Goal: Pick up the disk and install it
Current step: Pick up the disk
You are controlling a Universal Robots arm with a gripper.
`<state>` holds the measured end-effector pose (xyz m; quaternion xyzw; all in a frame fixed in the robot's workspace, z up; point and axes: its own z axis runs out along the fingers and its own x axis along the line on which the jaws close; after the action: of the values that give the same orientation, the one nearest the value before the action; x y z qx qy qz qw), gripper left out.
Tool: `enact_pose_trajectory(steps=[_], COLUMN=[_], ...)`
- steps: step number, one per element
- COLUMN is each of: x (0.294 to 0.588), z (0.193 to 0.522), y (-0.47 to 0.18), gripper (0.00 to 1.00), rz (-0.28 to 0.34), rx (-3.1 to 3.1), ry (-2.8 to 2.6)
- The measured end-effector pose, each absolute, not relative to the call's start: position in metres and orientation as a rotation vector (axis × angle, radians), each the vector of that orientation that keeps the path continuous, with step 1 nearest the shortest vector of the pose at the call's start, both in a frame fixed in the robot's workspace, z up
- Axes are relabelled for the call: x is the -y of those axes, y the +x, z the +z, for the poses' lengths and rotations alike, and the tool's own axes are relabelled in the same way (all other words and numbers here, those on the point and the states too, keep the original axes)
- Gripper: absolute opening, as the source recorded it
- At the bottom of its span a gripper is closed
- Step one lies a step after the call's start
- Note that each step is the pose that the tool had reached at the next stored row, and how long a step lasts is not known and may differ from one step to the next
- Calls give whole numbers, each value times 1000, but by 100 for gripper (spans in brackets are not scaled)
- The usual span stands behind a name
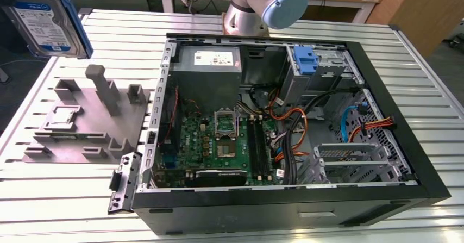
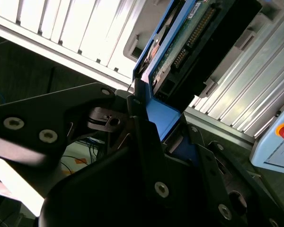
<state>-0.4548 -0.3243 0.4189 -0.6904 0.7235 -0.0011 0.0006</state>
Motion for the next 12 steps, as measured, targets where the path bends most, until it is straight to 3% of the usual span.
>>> enact_pose_trajectory(steps=[12], x=[324], z=[424], y=[-455], gripper=[37], rz=[-4], rx=[-2272], ry=[-2168])
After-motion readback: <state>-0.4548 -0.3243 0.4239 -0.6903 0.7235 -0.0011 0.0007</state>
